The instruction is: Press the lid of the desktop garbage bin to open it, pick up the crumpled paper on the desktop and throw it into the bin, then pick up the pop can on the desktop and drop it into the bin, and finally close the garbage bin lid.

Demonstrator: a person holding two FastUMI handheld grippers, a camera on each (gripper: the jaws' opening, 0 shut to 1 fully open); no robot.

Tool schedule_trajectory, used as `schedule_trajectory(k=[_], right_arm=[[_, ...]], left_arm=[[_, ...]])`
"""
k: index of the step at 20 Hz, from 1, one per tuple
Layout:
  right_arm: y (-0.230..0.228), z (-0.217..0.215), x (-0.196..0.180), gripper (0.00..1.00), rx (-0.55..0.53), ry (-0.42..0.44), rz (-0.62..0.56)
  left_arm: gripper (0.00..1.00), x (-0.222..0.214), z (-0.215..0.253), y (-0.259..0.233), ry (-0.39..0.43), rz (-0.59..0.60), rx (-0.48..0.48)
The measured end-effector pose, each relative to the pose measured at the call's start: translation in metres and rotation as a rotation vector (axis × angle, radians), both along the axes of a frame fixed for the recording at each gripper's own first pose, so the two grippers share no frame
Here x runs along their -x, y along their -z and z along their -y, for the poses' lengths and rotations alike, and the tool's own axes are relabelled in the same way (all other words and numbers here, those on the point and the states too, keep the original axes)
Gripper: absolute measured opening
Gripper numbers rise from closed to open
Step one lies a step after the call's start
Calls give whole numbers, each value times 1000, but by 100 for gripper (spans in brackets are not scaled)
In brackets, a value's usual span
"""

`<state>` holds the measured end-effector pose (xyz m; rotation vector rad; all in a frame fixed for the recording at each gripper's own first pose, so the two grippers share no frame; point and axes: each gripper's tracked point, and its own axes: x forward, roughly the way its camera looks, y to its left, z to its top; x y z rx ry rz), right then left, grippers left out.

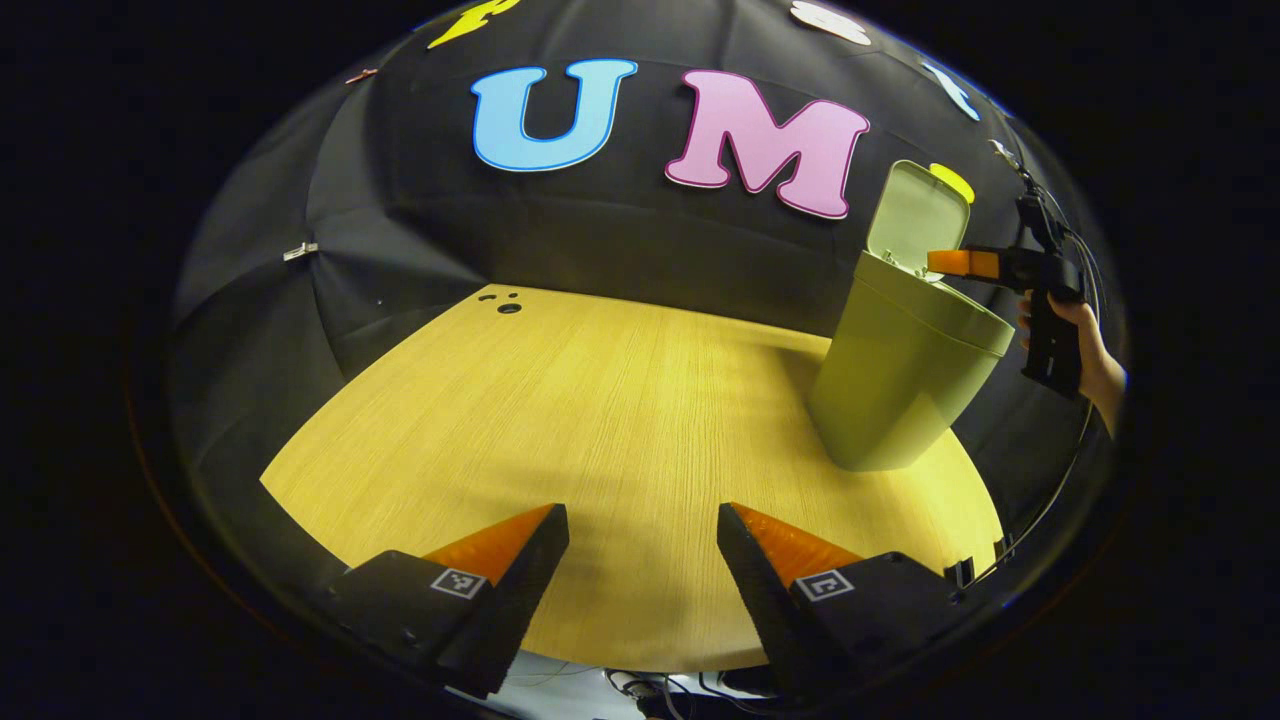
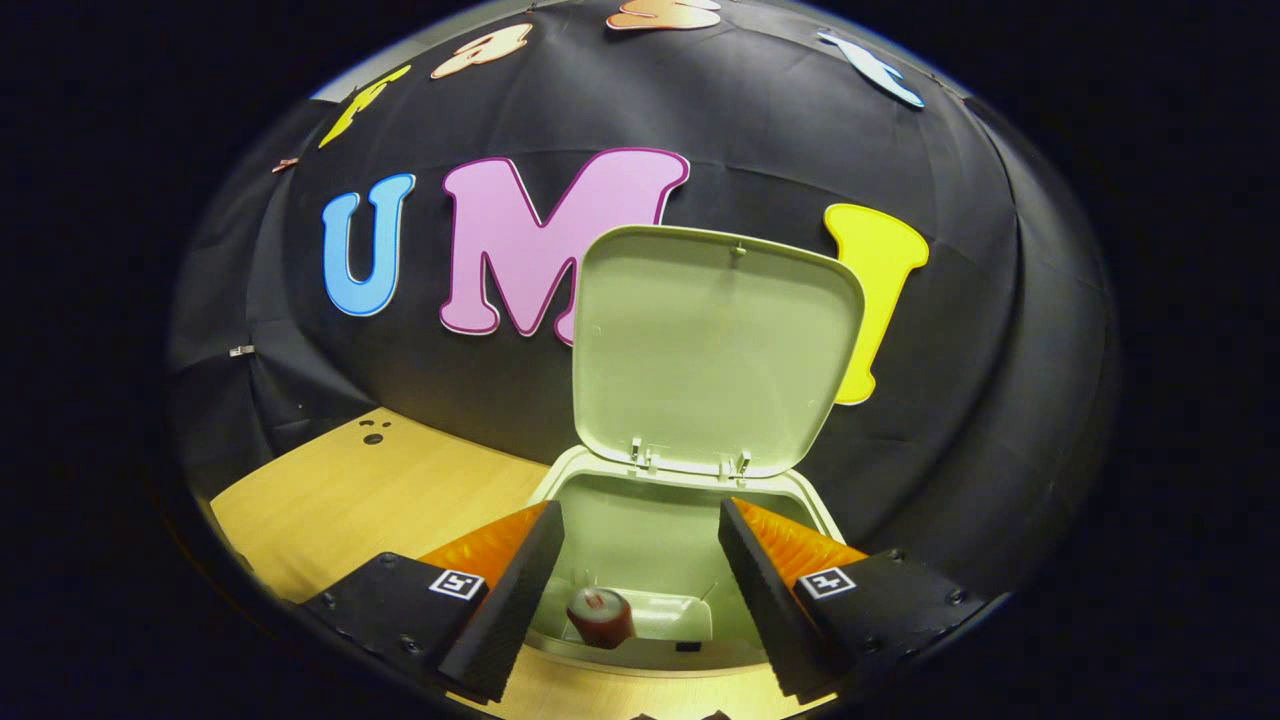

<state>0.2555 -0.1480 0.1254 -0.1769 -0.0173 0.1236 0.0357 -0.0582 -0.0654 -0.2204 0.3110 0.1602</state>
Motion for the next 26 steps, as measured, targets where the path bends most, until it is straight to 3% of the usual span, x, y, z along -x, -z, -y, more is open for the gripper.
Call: schedule_trajectory(k=[9,15,22,26], right_arm=[[-112,-18,19,98,-63,-78,151],[-174,-6,-1,97,-69,-52,218],[-207,10,-41,98,-23,20,221],[-197,22,-74,97,-46,67,156]], left_arm=[[96,9,-10,10,-32,-10,32],[96,13,-18,12,-59,6,57],[96,28,-30,25,-107,-16,78],[96,38,-36,26,-145,-11,113]])
